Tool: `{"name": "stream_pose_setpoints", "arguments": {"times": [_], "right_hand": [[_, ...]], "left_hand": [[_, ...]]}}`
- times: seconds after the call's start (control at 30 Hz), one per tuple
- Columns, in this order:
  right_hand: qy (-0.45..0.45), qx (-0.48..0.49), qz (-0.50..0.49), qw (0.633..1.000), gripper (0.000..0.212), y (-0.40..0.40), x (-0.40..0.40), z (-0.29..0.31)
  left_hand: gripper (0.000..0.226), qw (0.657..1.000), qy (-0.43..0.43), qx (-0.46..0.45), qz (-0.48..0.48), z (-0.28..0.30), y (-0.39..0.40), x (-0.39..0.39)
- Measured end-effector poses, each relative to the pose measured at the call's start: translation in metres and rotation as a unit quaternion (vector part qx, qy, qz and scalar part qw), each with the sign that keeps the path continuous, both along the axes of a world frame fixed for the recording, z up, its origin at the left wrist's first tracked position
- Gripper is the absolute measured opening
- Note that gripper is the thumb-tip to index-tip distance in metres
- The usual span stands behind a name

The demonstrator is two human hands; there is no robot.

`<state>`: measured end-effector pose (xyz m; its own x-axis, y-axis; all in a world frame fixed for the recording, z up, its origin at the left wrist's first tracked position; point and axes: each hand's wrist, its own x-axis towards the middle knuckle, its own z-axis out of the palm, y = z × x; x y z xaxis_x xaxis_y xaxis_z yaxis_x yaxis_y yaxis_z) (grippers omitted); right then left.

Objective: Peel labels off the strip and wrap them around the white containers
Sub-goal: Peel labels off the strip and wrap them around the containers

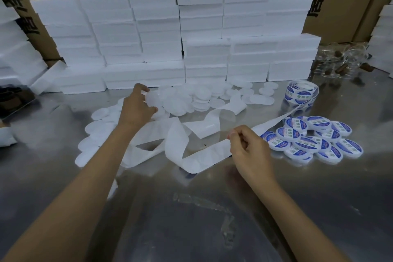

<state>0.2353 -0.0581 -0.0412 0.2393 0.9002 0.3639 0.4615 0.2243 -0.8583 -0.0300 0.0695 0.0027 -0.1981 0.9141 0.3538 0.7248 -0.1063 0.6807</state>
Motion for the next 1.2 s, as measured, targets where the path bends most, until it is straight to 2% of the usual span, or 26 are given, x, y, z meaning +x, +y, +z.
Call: {"name": "stream_pose_setpoints", "arguments": {"times": [0.13,0.2,0.23,0.37,0.43,0.5,0.6,0.67,0.73,0.8,0.87,0.97,1.03,1.2], "right_hand": [[-0.018,0.007,0.013,1.0,0.016,-0.005,-0.003,0.003],[-0.037,0.018,0.054,0.998,0.011,-0.011,-0.006,0.004],[-0.059,0.024,0.086,0.994,0.016,-0.014,-0.008,0.004],[-0.283,0.024,0.205,0.937,0.049,-0.021,-0.02,-0.005],[-0.314,0.034,0.227,0.921,0.037,-0.018,-0.027,-0.008],[-0.287,0.035,0.214,0.933,0.016,-0.015,-0.033,-0.008],[-0.099,-0.03,0.186,0.977,0.015,-0.013,-0.033,-0.001],[0.018,-0.068,0.195,0.978,0.021,-0.014,-0.029,0.005],[0.061,-0.085,0.204,0.973,0.022,-0.017,-0.025,0.011],[0.091,-0.086,0.209,0.97,0.018,-0.017,-0.022,0.014],[0.112,-0.07,0.218,0.967,0.02,-0.018,-0.021,0.014],[0.113,-0.056,0.228,0.966,0.021,-0.021,-0.021,0.015],[0.114,-0.041,0.224,0.967,0.019,-0.023,-0.022,0.016],[0.109,0.003,0.204,0.973,0.004,-0.026,-0.024,0.014]], "left_hand": [[0.038,0.991,-0.086,0.089,-0.043,0.017,-0.033,-0.001],[0.033,0.979,-0.158,0.096,-0.081,0.029,-0.051,0.004],[0.031,0.971,-0.196,0.094,-0.103,0.035,-0.061,0.007],[0.035,0.944,-0.268,0.046,-0.187,0.046,-0.094,0.022],[0.037,0.927,-0.301,0.009,-0.222,0.045,-0.104,0.031],[0.03,0.904,-0.357,-0.008,-0.233,0.041,-0.108,0.04],[0.016,0.873,-0.418,-0.029,-0.249,0.029,-0.111,0.05],[0.008,0.871,-0.411,-0.037,-0.267,0.018,-0.11,0.056],[0.007,0.885,-0.391,-0.045,-0.247,0.007,-0.108,0.061],[0.024,0.903,-0.362,-0.065,-0.224,-0.004,-0.104,0.065],[0.024,0.895,-0.366,-0.086,-0.24,-0.009,-0.106,0.069],[0.034,0.829,-0.467,-0.103,-0.291,-0.01,-0.112,0.075],[0.037,0.81,-0.495,-0.107,-0.297,-0.008,-0.116,0.078],[0.021,0.84,-0.473,-0.116,-0.24,-0.01,-0.12,0.084]]}}
